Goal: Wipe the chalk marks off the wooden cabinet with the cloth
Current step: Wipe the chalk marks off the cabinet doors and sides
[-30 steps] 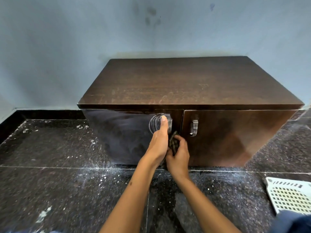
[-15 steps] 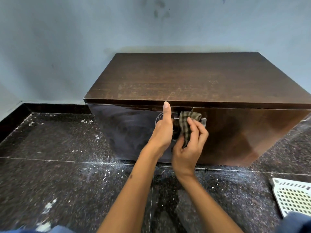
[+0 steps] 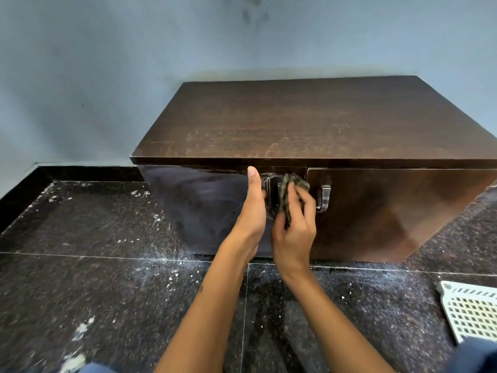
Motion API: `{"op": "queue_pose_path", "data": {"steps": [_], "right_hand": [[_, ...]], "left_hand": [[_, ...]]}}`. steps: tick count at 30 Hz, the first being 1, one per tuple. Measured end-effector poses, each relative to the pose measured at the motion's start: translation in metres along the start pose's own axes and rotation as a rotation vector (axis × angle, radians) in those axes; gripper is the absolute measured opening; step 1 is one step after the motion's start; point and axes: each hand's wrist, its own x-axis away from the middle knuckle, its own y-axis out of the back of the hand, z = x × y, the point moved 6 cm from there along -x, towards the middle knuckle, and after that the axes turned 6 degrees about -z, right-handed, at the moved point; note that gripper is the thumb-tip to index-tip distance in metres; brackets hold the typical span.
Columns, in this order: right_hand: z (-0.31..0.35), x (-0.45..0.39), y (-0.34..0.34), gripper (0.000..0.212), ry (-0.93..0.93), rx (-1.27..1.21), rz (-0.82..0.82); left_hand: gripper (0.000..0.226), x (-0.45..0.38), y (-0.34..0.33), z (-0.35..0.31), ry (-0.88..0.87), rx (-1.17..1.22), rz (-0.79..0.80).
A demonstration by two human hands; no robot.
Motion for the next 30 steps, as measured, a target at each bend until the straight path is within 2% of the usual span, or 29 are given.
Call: {"op": "queue_pose_path", "data": {"steps": [2,6,9,12,14,16,20,23,26,30], "right_hand": [[0.016,-0.010,-0.006,0.044,0.124,0.113,-0.009],[0.031,0.001,-0.025,0.043,0.374,0.287,0.138],[0.034,0.007,-0.032,0.041,0.556,0.395,0.183],[0.023,-0.003,-0.015,0.036,0.510,0.423,0.047],[0.016,-0.011,0.000,0.035,0.427,0.428,-0.060],[0.020,-0.014,0.000,0.035,0.401,0.415,-0.094],[0.042,0.000,-0.032,0.025,0.527,0.395,0.037],[0.041,0.010,-0.047,0.039,0.528,0.434,0.132],[0.025,0.024,-0.049,0.050,0.449,0.447,0.236],[-0.004,0.048,-0.044,0.063,0.252,0.384,0.442]], "left_hand": [[0.110,0.000,0.005,0.000,0.021,-0.008,-0.033],[0.089,0.000,0.021,-0.003,-0.018,-0.196,-0.223],[0.085,0.004,0.025,-0.008,-0.069,-0.321,-0.275],[0.084,0.007,0.034,-0.009,-0.071,-0.321,-0.307],[0.094,0.009,0.041,-0.011,-0.088,-0.303,-0.336],[0.105,0.009,0.048,-0.015,-0.103,-0.291,-0.356],[0.111,0.011,0.050,-0.018,-0.131,-0.306,-0.372],[0.110,0.013,0.048,-0.020,-0.154,-0.332,-0.366],[0.110,0.017,0.046,-0.022,-0.173,-0.334,-0.355],[0.110,0.024,0.044,-0.022,-0.191,-0.335,-0.334]]}}
